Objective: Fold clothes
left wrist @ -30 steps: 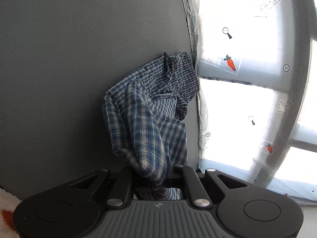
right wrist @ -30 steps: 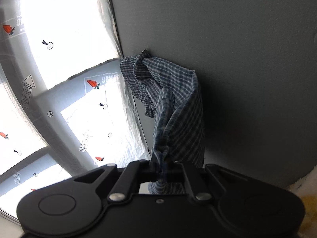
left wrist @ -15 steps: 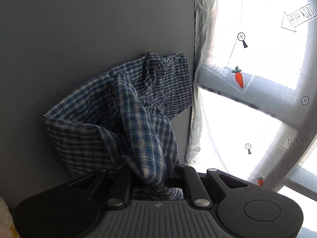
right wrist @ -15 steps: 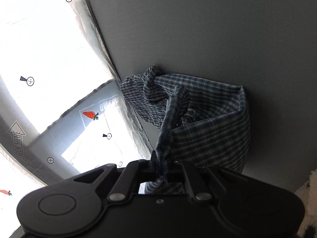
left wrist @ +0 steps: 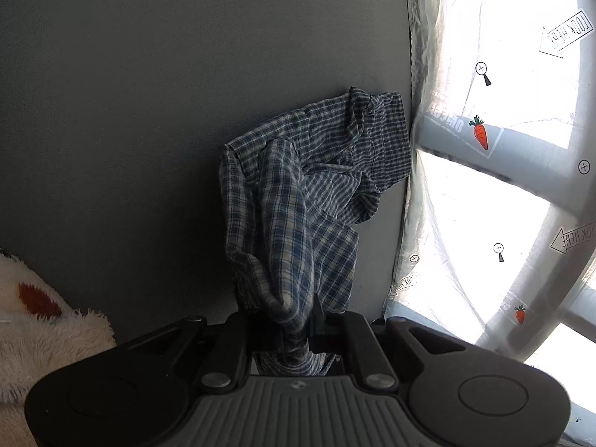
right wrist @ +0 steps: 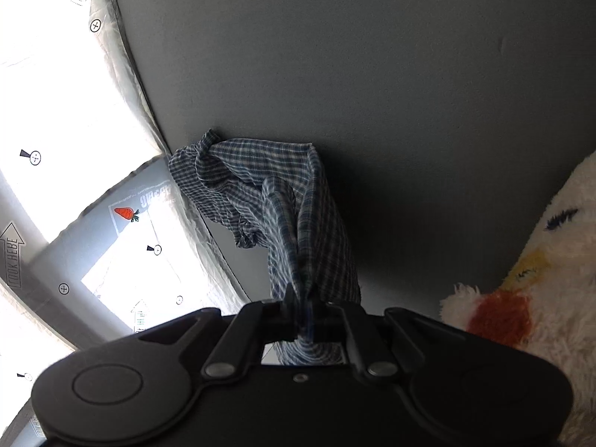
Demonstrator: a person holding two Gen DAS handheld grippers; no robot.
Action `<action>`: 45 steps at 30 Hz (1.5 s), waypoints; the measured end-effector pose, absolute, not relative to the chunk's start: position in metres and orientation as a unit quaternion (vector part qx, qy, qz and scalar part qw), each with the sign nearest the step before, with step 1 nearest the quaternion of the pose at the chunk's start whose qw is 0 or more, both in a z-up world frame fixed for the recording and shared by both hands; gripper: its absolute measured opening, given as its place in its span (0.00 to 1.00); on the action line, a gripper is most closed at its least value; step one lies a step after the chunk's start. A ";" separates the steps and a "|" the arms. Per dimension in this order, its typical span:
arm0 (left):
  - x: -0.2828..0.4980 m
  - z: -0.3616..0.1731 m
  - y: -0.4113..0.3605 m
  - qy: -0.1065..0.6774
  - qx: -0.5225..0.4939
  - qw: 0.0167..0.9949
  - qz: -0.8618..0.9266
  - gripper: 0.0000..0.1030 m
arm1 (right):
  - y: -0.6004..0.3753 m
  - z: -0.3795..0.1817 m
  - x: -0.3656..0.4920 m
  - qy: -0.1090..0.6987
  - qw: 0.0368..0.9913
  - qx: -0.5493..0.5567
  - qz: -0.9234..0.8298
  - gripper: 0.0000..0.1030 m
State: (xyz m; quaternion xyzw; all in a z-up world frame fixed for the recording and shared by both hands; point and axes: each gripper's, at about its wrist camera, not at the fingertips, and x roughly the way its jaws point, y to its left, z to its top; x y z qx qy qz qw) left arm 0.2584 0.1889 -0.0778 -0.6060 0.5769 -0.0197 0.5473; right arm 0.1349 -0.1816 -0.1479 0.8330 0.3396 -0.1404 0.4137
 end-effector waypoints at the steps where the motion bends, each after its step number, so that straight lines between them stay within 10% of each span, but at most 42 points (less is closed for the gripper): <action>1: 0.253 -0.081 0.191 0.581 -0.608 0.540 -0.013 0.11 | -0.180 -0.149 0.127 0.343 0.410 0.833 -0.144 0.04; 31: 0.511 -0.168 0.158 0.553 -0.686 0.473 -0.007 0.17 | -0.246 -0.211 0.357 0.283 0.377 0.870 -0.148 0.05; 38: 0.570 -0.189 0.158 0.527 -0.673 0.519 -0.011 0.05 | -0.262 -0.247 0.405 0.300 0.391 0.857 -0.149 0.05; 45: 0.580 -0.161 0.155 0.509 -0.567 0.645 -0.060 0.17 | -0.274 -0.228 0.427 0.313 0.533 0.781 -0.095 0.29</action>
